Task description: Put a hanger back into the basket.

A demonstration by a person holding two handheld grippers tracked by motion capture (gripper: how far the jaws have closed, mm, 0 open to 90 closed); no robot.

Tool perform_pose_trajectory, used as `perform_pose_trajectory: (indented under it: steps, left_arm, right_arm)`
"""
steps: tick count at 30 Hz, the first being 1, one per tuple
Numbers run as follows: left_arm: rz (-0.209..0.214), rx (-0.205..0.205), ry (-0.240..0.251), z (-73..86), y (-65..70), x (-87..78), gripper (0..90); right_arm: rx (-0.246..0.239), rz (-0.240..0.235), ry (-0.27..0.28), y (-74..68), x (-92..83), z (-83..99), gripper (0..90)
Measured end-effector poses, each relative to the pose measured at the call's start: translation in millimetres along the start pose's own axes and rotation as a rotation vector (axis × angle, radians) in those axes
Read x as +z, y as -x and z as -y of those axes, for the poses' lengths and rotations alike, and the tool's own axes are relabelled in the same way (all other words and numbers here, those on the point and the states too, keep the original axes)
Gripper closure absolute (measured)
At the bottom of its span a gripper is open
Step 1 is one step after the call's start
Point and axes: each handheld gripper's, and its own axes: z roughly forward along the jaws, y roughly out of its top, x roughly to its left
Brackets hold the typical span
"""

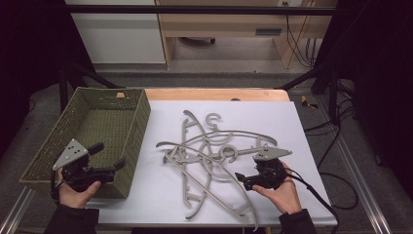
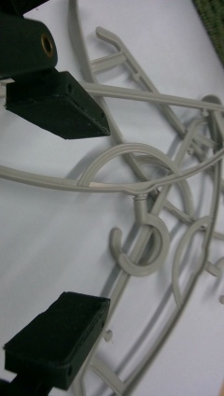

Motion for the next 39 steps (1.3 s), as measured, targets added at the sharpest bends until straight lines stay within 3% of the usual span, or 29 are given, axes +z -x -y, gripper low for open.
perform_pose_trajectory:
  steps: [5, 14, 20, 21, 32, 39]
  left_arm:
    - [0.003, 0.008, -0.007, -0.2, 0.4, -0.1, 4.5]
    - [0.005, 0.011, -0.013, 0.2, 1.6, 1.6, 4.7]
    - [0.005, 0.012, -0.007, -0.6, 1.8, 0.4, 5.2]
    - [0.005, 0.011, -0.006, -0.5, 1.7, 0.4, 5.2]
    - [0.008, 0.016, -0.014, -0.2, 3.1, 2.2, 5.6]
    - [0.011, 0.019, -0.016, -0.5, 4.4, 2.4, 5.9]
  right_arm:
    - [-0.014, -0.025, -0.097, -6.9, 19.6, 4.2, 21.8]
    - [-0.017, -0.023, -0.199, -12.1, 39.0, 9.5, 34.6]
    - [-0.005, -0.029, -0.255, -14.5, 50.1, 12.8, 49.4]
    - [0.0, -0.021, -0.276, -15.2, 52.6, 14.0, 55.1]
    - [0.039, -0.048, -0.312, -14.0, 61.3, 15.5, 73.3]
    - [0.123, -0.064, -0.321, -12.6, 62.6, 13.6, 80.2]
